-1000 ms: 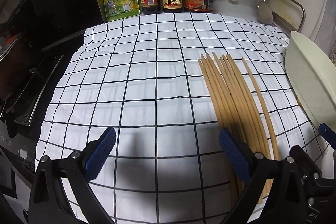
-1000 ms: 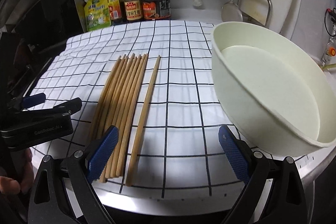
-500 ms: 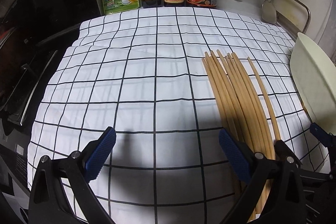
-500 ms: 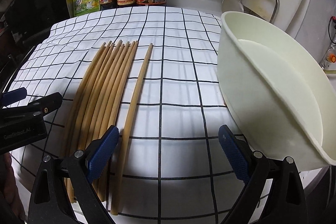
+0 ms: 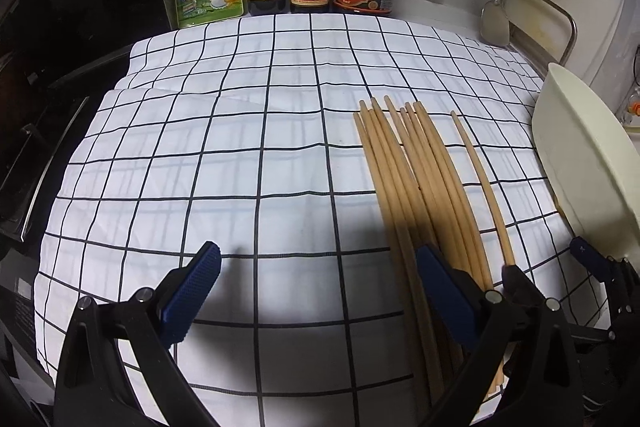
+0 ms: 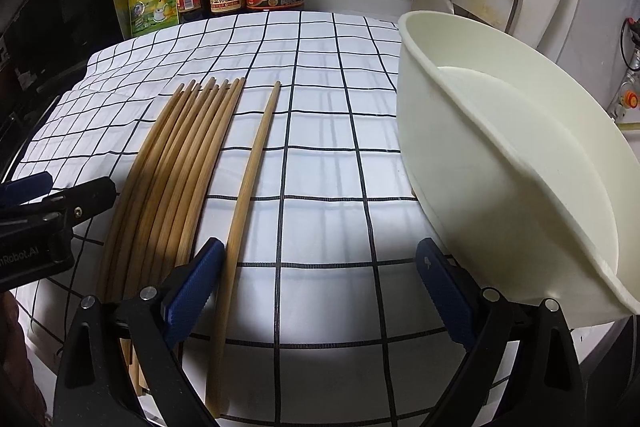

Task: Organize utensils
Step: 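Lower both tools toward the wooden chopstick row beside the bowl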

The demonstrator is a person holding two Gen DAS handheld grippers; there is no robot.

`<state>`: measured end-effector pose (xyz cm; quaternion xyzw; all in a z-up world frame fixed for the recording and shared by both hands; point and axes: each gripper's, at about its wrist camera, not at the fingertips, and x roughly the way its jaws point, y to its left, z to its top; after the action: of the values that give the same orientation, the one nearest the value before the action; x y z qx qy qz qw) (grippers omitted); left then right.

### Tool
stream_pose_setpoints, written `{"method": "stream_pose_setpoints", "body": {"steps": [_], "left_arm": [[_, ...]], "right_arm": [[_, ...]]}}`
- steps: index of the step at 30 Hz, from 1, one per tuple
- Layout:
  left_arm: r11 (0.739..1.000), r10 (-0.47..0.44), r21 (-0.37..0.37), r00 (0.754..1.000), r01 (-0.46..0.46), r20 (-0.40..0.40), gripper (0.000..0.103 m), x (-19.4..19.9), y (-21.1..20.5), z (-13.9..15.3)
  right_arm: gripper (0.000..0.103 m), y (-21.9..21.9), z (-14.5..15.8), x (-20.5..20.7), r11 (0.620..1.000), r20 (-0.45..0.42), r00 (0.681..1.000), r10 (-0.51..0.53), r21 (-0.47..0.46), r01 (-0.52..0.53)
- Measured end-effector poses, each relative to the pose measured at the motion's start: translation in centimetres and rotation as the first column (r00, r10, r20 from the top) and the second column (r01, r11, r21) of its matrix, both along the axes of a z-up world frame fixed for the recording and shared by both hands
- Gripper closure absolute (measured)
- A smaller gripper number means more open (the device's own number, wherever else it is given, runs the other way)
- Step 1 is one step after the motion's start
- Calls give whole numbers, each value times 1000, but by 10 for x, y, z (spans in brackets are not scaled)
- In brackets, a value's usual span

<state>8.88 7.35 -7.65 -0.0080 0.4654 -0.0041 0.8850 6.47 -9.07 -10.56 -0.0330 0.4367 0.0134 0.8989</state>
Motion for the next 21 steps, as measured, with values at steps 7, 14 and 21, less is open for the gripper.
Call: {"method": "stream_pose_setpoints", "body": {"steps": [7,14,21], "left_arm": [[1000,5,9,1000,-5,-21,6,3,2,-9],[999,34,3,999,-34,-17,6,3,15,-9],[999,43,-5,998,-44,-41,6,4,19,-13]], "right_arm": [[12,1,1,0,1000,-3,1000,0,5,0],[12,0,1,1,1000,-2,1000,2,10,-2],[12,3,1,2,1000,-4,1000,11,7,-11]]}}
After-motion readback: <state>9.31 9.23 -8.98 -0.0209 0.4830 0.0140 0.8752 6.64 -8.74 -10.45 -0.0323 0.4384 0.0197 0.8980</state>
